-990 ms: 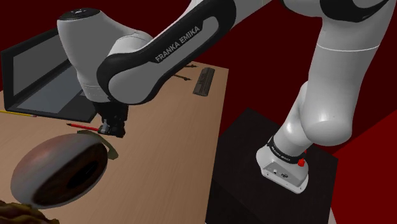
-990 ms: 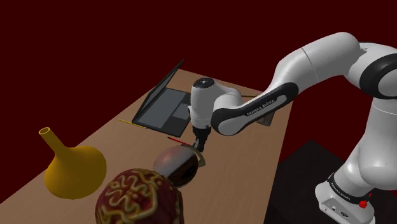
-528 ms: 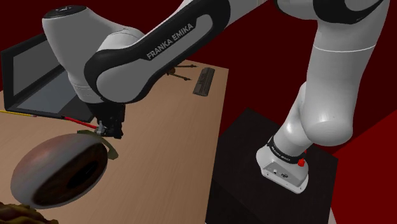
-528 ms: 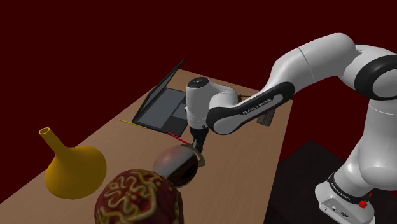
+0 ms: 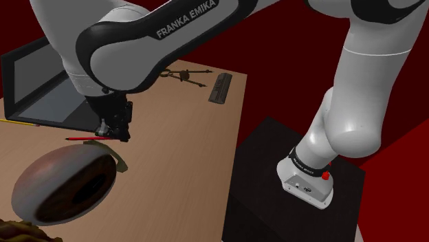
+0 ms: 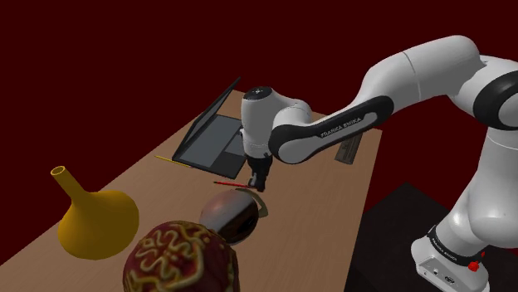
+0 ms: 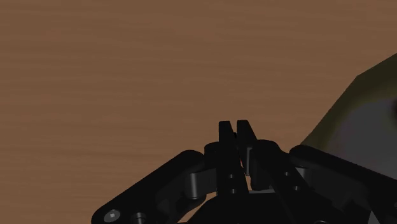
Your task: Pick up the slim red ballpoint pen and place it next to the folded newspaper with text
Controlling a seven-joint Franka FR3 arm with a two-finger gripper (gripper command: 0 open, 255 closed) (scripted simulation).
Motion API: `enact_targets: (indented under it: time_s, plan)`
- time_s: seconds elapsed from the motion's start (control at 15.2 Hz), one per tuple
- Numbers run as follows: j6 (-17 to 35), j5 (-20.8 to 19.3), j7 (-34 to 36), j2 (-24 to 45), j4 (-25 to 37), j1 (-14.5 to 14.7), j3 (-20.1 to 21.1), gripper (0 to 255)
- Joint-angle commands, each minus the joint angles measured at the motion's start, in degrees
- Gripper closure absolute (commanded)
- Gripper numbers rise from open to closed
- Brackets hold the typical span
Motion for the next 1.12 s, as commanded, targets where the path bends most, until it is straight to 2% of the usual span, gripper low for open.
enact_targets:
  time_s: [0.0,0.4,0.73,1.06]
  plan:
    - [-1.5,0.3,-0.1,-0.5,1.0,0.0,0.2,255]
    - [-5.6,1.2,-0.6,-2.1,3.7,-0.2,0.5,255]
    - [-2.5,5.7,-7.7,-11.5,-7.7,-5.1,-0.6,255]
    - [-0.8,9.5,-15.5,-19.9,-17.1,-8.6,-3.3,255]
